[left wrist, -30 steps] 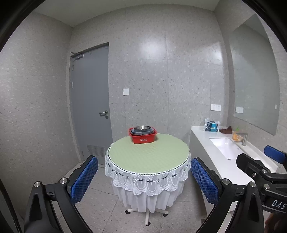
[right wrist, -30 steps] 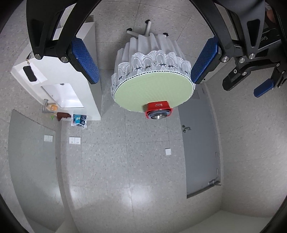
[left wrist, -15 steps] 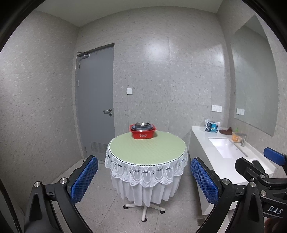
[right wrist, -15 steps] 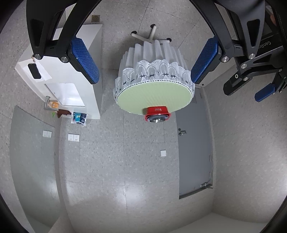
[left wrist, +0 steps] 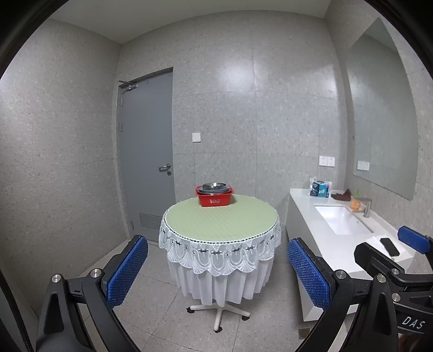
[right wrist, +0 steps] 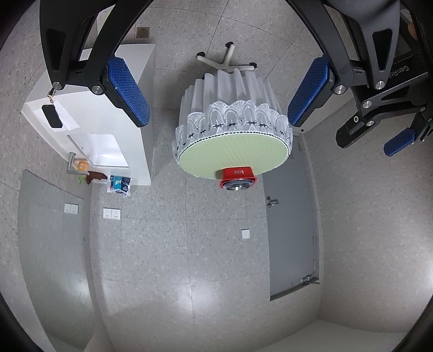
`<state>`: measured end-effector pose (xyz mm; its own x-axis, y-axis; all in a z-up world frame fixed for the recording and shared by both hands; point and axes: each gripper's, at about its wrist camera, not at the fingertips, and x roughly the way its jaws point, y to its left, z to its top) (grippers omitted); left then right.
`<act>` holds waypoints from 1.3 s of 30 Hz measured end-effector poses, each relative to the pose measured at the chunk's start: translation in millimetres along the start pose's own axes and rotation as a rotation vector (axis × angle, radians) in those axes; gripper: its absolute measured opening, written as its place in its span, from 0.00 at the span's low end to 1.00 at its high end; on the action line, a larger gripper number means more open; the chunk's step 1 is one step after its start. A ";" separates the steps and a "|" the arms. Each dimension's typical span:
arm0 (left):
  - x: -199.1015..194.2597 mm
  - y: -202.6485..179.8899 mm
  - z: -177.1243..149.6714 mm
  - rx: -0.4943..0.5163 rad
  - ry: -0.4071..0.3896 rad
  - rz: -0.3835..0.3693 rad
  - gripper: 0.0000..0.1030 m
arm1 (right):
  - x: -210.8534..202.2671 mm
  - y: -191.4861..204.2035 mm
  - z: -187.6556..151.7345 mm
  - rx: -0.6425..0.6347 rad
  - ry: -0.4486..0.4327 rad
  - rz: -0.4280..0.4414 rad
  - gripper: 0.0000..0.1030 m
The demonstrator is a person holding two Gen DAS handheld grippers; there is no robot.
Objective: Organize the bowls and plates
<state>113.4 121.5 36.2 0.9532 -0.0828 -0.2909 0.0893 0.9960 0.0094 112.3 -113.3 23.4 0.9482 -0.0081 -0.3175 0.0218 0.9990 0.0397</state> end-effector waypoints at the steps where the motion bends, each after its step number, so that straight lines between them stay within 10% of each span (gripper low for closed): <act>1: -0.3 -2.0 -1.6 0.000 -0.002 0.003 0.99 | -0.9 -1.3 -0.5 0.001 -0.001 0.001 1.00; 39: 25.0 5.2 -15.3 0.000 -0.015 -0.008 0.99 | -3.3 -5.3 1.3 0.002 -0.003 -0.001 1.00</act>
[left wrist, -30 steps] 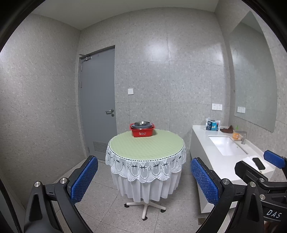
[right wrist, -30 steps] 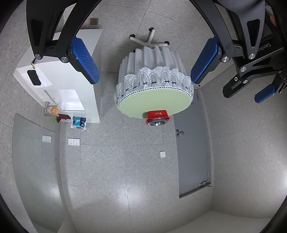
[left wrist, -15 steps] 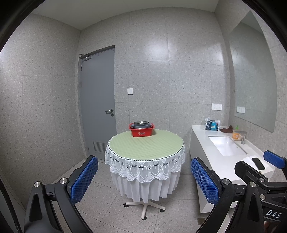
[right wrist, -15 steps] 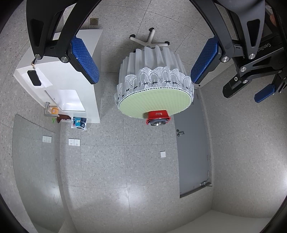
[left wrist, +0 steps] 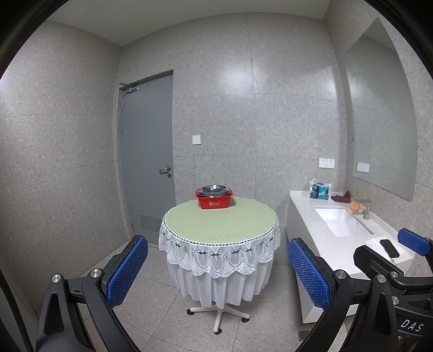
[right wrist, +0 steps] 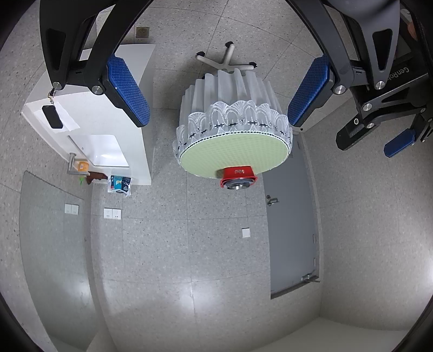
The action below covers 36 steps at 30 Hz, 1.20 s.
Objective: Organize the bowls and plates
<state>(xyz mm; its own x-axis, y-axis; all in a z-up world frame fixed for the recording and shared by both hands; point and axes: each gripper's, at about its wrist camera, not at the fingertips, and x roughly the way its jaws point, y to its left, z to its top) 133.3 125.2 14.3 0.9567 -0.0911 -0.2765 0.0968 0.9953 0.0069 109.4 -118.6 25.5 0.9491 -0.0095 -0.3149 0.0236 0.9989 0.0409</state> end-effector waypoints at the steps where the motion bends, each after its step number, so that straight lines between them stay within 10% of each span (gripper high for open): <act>1: 1.2 -0.1 0.2 0.000 -0.001 0.000 0.99 | -0.2 0.3 0.0 0.000 -0.001 0.000 1.00; 36: -2.7 -7.0 -9.1 0.002 -0.007 0.006 0.99 | -2.8 1.9 3.6 0.001 0.003 0.000 1.00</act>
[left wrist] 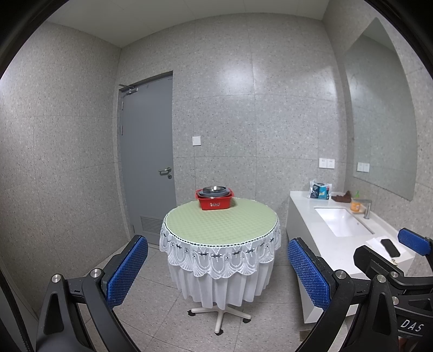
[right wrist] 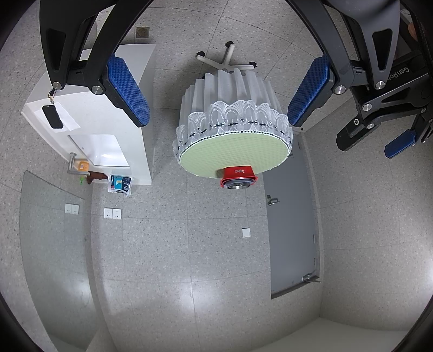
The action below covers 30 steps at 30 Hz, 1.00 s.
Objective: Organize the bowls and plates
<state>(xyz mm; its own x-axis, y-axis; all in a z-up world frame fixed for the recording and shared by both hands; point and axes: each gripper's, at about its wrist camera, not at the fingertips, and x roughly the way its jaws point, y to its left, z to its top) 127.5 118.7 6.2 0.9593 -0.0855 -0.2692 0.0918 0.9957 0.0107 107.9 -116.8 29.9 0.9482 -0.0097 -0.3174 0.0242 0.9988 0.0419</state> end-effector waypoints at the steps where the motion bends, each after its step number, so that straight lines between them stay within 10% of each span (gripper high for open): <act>1: -0.2 0.4 0.0 0.000 0.000 -0.001 0.99 | -0.2 0.1 0.0 0.000 0.000 0.000 1.00; 30: 1.3 1.7 -0.6 0.010 0.002 0.004 0.99 | 2.9 -4.2 1.2 0.008 0.009 0.009 1.00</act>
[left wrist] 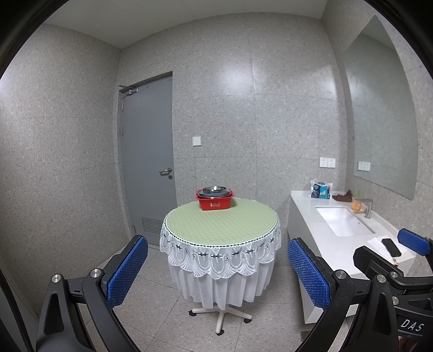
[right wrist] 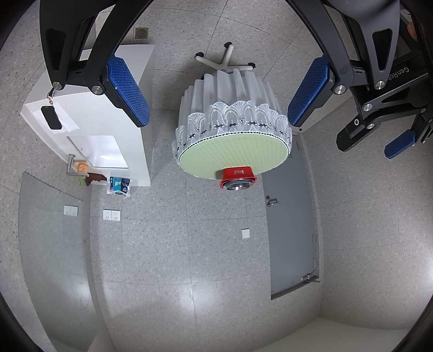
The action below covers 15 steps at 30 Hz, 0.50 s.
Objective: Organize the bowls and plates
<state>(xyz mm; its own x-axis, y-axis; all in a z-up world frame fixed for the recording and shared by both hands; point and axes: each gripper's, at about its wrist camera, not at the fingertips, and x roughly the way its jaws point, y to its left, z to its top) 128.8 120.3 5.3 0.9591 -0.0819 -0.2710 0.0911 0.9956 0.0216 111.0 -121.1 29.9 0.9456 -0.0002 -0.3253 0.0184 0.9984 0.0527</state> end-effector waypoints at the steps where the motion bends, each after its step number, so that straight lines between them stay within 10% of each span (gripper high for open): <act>1: 0.1 -0.7 0.1 0.000 0.000 0.000 0.99 | 0.8 -1.6 -0.1 0.000 0.001 0.001 1.00; 15: 6.3 -6.1 2.6 0.006 0.001 0.019 0.99 | 11.4 -15.2 1.2 0.004 0.006 0.024 1.00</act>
<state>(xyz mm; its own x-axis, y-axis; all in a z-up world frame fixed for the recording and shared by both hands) 134.9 113.6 6.0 0.9604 -0.0629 -0.2716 0.0745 0.9967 0.0325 121.9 -136.4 26.5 0.9439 0.0241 -0.3293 -0.0031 0.9979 0.0642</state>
